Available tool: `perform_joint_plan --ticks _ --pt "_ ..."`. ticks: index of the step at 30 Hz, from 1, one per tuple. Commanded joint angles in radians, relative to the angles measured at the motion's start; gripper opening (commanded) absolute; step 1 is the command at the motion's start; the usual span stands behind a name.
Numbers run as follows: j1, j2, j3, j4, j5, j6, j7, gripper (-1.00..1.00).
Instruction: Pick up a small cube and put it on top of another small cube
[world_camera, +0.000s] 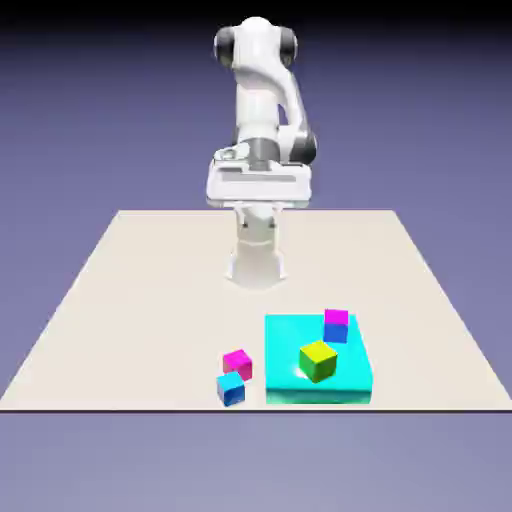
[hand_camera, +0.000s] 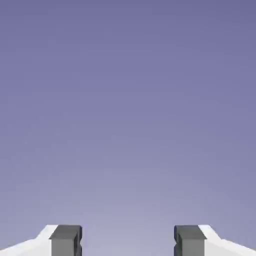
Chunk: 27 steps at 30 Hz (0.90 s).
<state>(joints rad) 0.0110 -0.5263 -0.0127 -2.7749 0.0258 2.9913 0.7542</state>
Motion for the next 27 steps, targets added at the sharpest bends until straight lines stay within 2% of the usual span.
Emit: perform_joint_plan --ticks 1,27 --pt "-0.001 0.036 -0.011 0.029 0.021 -0.038 0.011 0.0" --pt "-0.023 0.979 -0.283 0.785 0.579 -1.024 0.296 0.0"
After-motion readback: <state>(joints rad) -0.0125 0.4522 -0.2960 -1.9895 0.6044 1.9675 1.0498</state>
